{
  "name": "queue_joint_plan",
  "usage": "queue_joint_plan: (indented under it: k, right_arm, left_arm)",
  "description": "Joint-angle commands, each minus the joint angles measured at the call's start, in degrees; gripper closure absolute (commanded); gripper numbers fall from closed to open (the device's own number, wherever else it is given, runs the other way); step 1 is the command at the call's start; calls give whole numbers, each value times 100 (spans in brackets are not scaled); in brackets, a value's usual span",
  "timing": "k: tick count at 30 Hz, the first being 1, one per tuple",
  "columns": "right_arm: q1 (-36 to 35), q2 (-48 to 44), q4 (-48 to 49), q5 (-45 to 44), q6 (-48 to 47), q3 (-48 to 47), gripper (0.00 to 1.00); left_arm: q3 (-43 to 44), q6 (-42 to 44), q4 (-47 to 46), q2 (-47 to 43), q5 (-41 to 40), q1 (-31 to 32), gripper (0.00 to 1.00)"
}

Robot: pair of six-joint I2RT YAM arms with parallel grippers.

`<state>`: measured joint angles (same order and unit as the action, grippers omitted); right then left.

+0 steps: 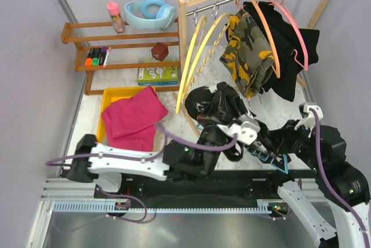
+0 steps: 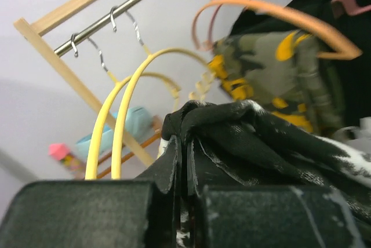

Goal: Remove the trousers from the hanger

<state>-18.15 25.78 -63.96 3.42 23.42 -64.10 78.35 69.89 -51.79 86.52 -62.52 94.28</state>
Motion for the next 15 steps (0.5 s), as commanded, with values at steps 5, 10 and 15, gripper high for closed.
queue_joint_plan:
  k: [5,10,15]
  right_arm:
    - [-13,-372,60,-992,-154,-375,100]
    - [-22,-539,-37,-1230,-57,-200,100]
    - [-13,-635,32,-949,162,292,100]
  left_arm:
    - [-55,2693,-2737,394,-374,-744,98]
    - [-100,-2011,1140,-1116,-87,-788,98]
    - [391,-4789,3895,-1945,1715,-745,98]
